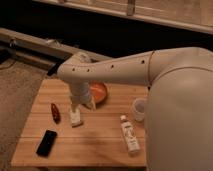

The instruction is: Wipe the white sponge on the table

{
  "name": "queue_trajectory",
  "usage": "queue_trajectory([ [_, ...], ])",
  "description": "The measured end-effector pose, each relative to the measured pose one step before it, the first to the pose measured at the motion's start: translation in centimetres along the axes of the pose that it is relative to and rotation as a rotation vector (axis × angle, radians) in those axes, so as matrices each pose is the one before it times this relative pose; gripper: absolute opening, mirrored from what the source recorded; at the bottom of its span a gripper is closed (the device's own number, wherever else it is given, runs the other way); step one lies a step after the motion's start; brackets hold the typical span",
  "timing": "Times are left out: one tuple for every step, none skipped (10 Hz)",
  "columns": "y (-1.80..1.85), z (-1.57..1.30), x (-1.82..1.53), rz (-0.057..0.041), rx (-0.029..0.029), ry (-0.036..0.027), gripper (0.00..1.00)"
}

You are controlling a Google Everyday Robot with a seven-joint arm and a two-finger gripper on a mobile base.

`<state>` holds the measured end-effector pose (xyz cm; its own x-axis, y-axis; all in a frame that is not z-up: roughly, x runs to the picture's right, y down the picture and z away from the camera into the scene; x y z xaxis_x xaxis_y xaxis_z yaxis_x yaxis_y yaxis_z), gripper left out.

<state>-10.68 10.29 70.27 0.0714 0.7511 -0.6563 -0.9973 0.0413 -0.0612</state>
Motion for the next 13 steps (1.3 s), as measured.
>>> queue_trajectory([
  [-0.001,0.0,-0.001,0.00001,0.00001,-0.00002,0.65],
  [0.001,-0.002,-0.001,0.0,-0.00002,-0.00004,0.65],
  [-0.002,0.003,0.001,0.00002,0.00003,0.00006,0.65],
  [0.002,-0.003,0.0,0.00001,-0.00005,-0.00002,0.65],
  [0.0,0.001,-0.001,-0.00003,0.00003,-0.00001,0.65],
  [-0.002,0.001,0.001,0.00002,0.00002,0.00001,0.65],
  [0.0,-0.002,-0.002,0.0,-0.00003,-0.00003,0.65],
  [0.001,0.005,0.001,-0.00005,0.00001,0.00007,0.65],
  [-0.002,0.032,-0.033,-0.00146,0.00037,0.00025,0.65],
  [0.0,0.161,-0.068,-0.01088,0.00436,0.00016,0.65],
  [0.528,0.689,-0.374,-0.03535,0.00117,-0.00166,0.65],
  [0.963,0.911,-0.756,-0.03596,-0.00691,-0.0065,0.65],
  [1.329,1.051,-1.138,-0.03998,-0.00737,-0.00763,0.65],
])
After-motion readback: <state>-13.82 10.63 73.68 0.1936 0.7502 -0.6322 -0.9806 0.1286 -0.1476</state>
